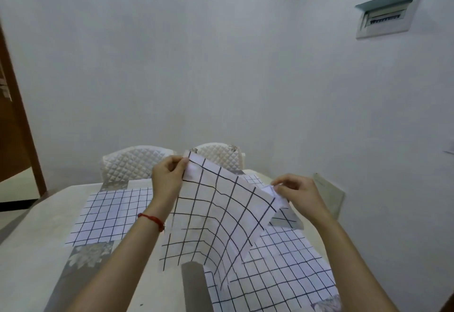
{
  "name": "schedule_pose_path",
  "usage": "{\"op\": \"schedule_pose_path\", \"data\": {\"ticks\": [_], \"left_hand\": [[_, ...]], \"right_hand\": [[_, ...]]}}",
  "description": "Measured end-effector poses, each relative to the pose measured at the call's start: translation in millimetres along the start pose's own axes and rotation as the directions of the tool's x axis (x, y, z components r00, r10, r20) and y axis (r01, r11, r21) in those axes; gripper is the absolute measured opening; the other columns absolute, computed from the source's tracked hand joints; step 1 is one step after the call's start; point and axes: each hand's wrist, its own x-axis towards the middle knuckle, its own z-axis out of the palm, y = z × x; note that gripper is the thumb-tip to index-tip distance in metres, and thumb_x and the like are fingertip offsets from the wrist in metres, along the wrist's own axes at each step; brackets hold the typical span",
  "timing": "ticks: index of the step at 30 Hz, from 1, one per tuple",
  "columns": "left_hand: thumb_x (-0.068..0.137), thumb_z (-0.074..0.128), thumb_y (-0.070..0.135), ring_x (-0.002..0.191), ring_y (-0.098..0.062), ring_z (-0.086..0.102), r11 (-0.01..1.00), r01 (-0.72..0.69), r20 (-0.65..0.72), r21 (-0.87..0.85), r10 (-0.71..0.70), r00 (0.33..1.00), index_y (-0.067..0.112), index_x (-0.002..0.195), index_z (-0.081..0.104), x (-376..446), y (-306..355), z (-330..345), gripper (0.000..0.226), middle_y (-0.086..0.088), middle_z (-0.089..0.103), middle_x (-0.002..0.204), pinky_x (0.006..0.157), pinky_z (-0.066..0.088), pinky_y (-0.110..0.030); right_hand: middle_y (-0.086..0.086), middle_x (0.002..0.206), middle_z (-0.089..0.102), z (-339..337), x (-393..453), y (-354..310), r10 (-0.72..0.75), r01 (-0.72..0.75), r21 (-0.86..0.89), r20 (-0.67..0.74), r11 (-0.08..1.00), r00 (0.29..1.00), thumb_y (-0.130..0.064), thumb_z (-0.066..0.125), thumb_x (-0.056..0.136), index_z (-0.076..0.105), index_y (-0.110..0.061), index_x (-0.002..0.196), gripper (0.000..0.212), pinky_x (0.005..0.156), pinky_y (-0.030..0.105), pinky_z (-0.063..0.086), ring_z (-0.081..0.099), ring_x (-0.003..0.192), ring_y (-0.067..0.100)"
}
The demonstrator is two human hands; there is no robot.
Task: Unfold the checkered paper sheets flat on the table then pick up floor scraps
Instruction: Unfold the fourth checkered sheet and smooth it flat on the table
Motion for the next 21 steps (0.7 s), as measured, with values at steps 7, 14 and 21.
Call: {"op": "schedule_pose_path", "data": {"ticks": [7,14,21], "left_hand": [[0.084,0.061,0.011,0.064,-0.004,0.053,0.994,-0.029,-0.176,0.102,0.047,0.983,0.009,0.08,0.066,20.9,2.2,-49.4,0.007,0.007,0.06,0.067,0.057,0.044,-0.005],[0.084,0.062,0.018,0.075,-0.018,0.056,0.962,0.06,-0.397,0.265,0.053,0.916,0.009,0.085,0.068,15.9,-4.9,-122.3,0.01,-0.007,0.063,0.078,0.07,0.042,-0.025],[0.085,0.06,0.018,0.073,-0.022,0.053,0.901,0.231,-0.558,0.367,0.014,0.83,0.013,0.073,0.065,-2.1,-18.1,-197.8,0.014,-0.005,0.059,0.07,0.065,0.042,-0.026]], "right_hand": [[0.002,0.081,0.07,12.7,12.7,1.1,0.087,-0.077,-0.047,0.269,0.996,0.959,0.015,0.048,0.077,0.069,-0.008,0.096,0.036,0.065,0.012,0.052,0.064,0.076,0.007],[-0.005,0.06,0.07,47.7,28.4,10.0,-0.003,0.02,-0.101,0.162,0.995,0.987,-0.005,0.067,0.074,0.069,-0.024,0.063,0.022,0.057,0.011,0.046,0.064,0.058,0.001],[0.01,0.092,0.066,85.7,52.7,23.7,0.004,-0.009,0.034,0.146,0.999,0.989,-0.02,0.066,0.082,0.066,-0.006,0.077,0.015,0.077,0.033,0.046,0.06,0.085,0.019]]}}
